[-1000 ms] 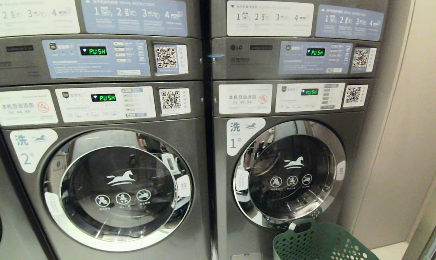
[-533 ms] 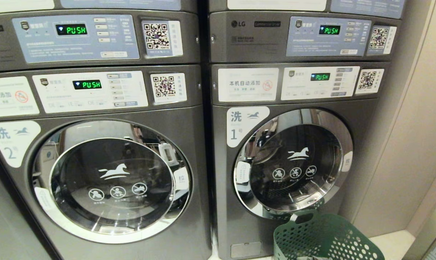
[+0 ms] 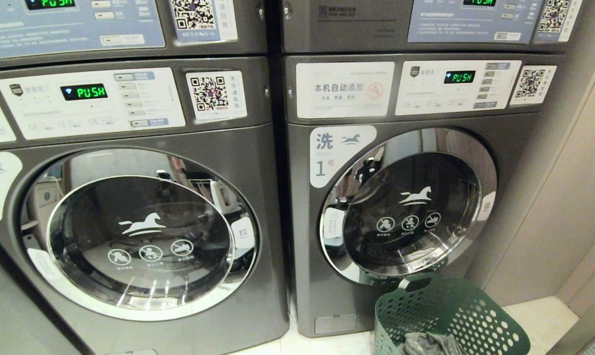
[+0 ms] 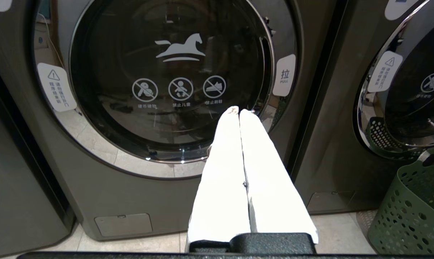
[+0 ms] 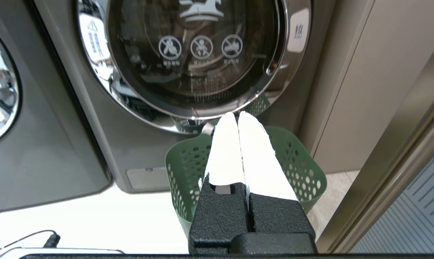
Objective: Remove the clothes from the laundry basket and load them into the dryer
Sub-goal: Take the clothes out of the basket
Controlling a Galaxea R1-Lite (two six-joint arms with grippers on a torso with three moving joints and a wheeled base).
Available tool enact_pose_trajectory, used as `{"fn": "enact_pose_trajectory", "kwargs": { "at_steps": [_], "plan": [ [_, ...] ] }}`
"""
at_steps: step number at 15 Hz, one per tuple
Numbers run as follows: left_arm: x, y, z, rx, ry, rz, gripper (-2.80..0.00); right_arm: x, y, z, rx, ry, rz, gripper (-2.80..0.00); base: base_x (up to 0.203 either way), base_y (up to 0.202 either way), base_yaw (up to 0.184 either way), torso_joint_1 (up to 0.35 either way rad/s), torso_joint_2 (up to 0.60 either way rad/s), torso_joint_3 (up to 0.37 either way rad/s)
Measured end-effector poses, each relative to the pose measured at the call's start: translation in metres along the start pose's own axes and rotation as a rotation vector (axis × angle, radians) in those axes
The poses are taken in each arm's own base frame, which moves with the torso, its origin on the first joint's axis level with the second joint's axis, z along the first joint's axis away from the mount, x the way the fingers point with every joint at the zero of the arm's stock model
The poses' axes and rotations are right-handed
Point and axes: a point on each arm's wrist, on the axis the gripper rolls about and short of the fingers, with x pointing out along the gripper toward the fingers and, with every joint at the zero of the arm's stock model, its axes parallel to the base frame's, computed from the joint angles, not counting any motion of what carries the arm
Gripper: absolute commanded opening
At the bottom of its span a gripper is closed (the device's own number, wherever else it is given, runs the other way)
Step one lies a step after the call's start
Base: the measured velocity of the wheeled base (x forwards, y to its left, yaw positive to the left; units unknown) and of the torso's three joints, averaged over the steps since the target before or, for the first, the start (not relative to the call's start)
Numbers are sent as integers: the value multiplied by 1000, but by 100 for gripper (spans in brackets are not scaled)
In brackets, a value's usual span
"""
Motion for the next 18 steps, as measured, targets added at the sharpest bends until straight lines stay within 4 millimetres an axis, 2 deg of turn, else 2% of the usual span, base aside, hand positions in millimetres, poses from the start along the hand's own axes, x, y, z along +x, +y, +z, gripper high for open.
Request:
{"fn": "enact_pose_trajectory", "kwargs": {
  "at_steps": [18],
  "plan": [
    [0,0,0,2,-1,0,-280,0,0,0,-5,0,1,-280,0,0,0,1,4,-195]
  ]
}}
